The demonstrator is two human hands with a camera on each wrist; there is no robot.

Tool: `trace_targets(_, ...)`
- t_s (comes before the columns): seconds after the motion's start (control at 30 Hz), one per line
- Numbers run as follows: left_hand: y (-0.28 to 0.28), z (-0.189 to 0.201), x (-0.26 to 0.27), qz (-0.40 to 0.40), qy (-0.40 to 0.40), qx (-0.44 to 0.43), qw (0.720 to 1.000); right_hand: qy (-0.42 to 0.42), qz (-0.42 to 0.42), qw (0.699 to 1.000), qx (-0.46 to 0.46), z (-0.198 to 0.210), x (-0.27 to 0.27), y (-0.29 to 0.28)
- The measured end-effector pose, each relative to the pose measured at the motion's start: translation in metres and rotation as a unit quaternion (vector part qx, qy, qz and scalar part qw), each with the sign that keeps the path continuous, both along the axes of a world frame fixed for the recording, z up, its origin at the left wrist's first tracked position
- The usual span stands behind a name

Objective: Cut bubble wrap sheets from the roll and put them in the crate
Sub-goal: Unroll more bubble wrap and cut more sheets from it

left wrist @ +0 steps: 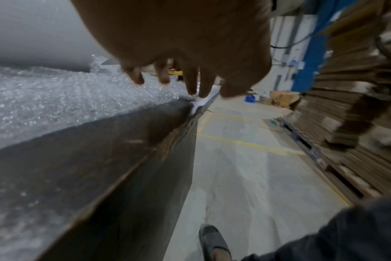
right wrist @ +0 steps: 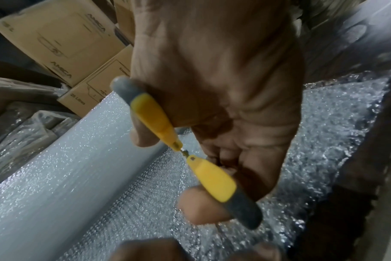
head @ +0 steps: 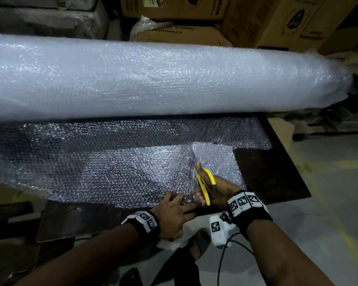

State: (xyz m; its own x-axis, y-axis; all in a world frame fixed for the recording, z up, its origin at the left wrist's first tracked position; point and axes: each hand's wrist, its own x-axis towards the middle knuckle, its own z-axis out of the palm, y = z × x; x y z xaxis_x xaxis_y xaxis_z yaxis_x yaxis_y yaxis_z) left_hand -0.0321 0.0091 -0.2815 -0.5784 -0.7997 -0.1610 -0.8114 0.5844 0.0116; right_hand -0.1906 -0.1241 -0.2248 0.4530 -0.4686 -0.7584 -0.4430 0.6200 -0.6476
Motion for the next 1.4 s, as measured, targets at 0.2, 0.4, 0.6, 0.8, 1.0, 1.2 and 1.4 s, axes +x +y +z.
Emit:
trace_targets(0.2,-0.009,0.007,-0.004,-0.006,0.052,-0.074,0.996,0.004,0.002,1.000,0.006,-0.004,-0.002,0.003)
trace_targets(0.4,-0.018,-0.012,-0.003,0.048,0.039,-0.012,0.998,0.015,-0.007,1.000,0.010,-0.004,-0.003,-0.001)
trace_targets(0.6,-0.028,-0.009,-0.011,0.061,0.035,-0.015,0.997,0.022,-0.016,1.000,0.001,-0.005,0.001,0.000)
trace_targets(0.8,-0.029,-0.004,-0.011,0.073,0.036,-0.005,0.997,0.040,0.009,0.999,0.013,-0.005,-0.005,0.003)
trace_targets(1.0,-0.027,-0.010,-0.007,0.068,0.037,0.000,0.997,0.062,-0.011,0.998,-0.012,-0.011,-0.005,0.017)
trace_targets(1.2,-0.027,-0.005,-0.009,0.080,0.024,0.017,0.996,0.073,-0.032,0.997,-0.024,-0.019,-0.004,0.014)
trace_targets(1.4,-0.026,-0.009,-0.007,0.072,0.014,0.018,0.997,0.091,-0.034,0.995,-0.023,-0.022,0.000,0.004)
